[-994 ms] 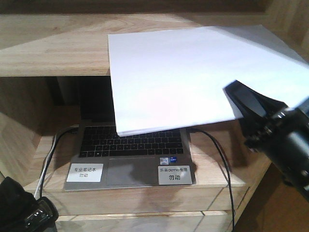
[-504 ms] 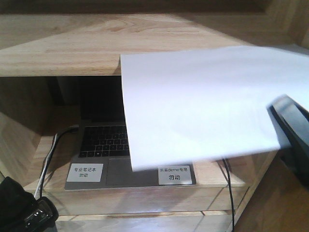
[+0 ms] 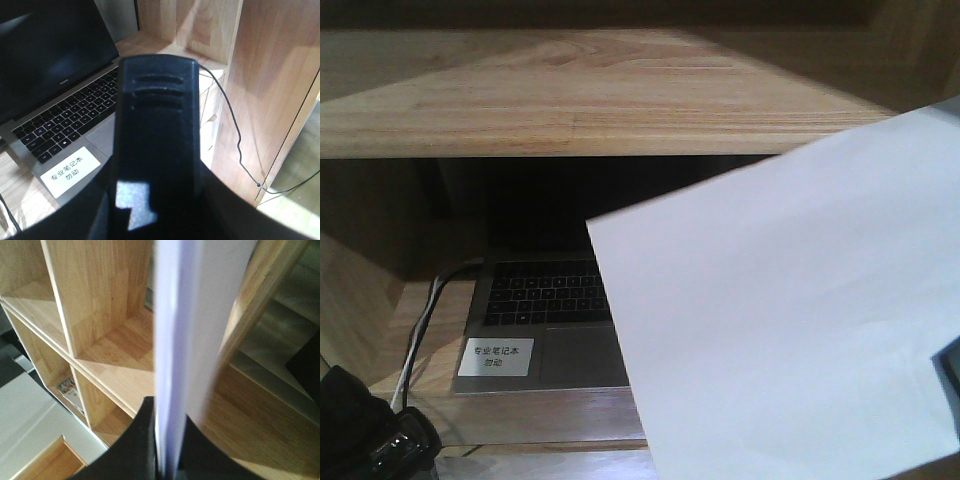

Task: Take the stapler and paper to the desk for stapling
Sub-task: 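Pull the paper stack off the shelf toward the robot with right gripper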

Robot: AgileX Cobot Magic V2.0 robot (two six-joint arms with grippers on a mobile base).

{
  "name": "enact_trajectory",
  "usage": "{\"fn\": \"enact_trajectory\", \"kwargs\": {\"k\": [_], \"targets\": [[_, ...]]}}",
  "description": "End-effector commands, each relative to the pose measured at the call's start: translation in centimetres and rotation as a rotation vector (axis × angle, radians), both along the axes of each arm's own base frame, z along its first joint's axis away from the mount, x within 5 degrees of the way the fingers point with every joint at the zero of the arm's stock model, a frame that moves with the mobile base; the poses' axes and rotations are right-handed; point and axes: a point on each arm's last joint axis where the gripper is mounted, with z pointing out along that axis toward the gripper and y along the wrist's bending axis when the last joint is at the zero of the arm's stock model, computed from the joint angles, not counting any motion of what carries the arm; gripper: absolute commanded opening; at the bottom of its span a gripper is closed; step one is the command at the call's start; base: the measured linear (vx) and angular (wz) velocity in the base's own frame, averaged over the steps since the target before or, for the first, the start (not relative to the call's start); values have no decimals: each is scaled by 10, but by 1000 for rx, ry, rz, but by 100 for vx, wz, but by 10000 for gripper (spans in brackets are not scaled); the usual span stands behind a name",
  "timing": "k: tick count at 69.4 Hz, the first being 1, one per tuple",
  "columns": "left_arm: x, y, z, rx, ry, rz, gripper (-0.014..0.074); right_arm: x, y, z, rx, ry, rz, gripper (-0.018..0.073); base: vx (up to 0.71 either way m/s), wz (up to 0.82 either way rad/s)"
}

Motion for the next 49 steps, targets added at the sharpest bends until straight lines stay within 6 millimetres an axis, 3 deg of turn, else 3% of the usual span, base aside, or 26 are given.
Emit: {"fn": "enact_trajectory", "kwargs": {"k": [1, 49], "targets": [[3, -1, 17, -94, -69, 31, -6, -5, -2, 1, 16, -37, 1, -6, 0, 0], [3, -1, 17, -94, -69, 31, -6, -9, -5, -2, 4, -11, -15, -6, 0, 0]]}}
